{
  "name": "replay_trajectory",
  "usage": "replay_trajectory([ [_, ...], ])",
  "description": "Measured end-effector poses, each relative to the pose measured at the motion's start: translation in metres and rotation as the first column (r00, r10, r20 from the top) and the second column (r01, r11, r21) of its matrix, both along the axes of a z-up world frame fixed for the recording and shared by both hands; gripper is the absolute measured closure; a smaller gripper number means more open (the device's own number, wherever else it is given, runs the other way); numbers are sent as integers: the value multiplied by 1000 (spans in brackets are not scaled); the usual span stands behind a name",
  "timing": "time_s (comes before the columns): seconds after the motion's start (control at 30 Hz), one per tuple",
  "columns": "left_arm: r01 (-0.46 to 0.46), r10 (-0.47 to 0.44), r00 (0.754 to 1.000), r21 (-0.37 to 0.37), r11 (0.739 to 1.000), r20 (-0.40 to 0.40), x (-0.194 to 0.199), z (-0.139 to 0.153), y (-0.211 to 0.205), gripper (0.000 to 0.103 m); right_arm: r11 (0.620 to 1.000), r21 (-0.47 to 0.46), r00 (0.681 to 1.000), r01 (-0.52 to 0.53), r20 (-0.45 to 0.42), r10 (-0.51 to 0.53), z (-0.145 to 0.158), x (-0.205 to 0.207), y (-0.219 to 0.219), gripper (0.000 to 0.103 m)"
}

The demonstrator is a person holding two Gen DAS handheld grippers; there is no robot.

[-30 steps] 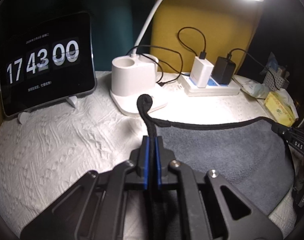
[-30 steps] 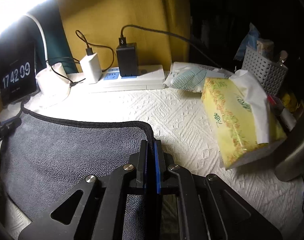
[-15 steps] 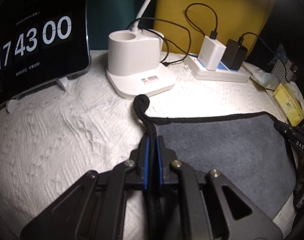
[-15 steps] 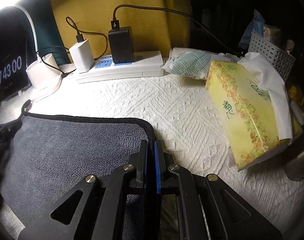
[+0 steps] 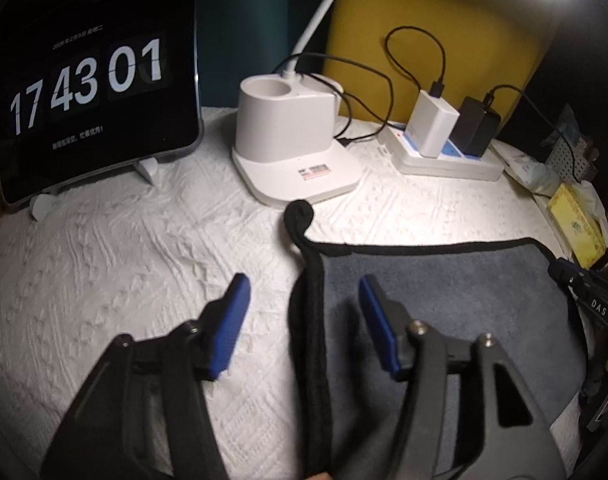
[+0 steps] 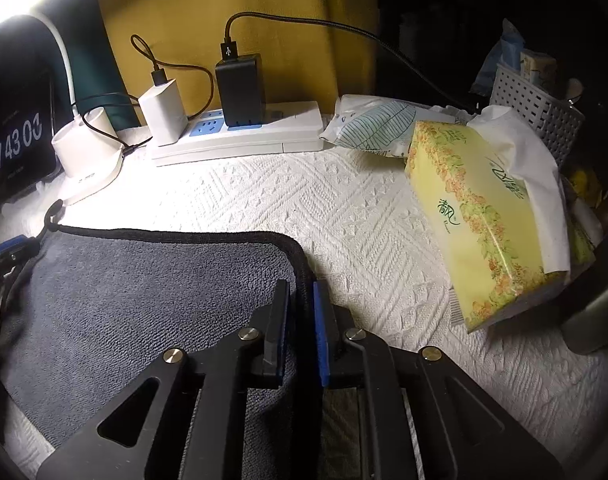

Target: Fold towel

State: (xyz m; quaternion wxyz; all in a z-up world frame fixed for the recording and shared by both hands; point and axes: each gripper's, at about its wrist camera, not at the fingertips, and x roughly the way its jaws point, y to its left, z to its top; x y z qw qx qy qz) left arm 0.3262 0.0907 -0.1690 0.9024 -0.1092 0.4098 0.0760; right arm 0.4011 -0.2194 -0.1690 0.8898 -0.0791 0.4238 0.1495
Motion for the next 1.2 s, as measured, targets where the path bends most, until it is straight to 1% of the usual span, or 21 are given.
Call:
replay_trajectory([
  [0.1, -4, 4, 1000, -1, 1000, 10, -6, 5, 0, 40, 1000, -1, 1000, 3, 2, -3, 5, -5, 1, 80],
  [0.47, -4, 4, 1000, -10, 1000, 26, -27, 15, -7, 39, 1000, 3, 1000, 3, 7, -3, 22, -26, 3, 80],
  [0.77, 26, -25, 999, -24, 999, 45, -48, 26, -17, 38, 1000, 8, 1000, 2, 27, -3, 35, -46, -1, 80],
  [1.2, 46, -42, 996, -51, 998, 75, -84, 42, -23, 38, 1000, 12, 998, -4, 55, 3, 54, -80, -1, 80],
])
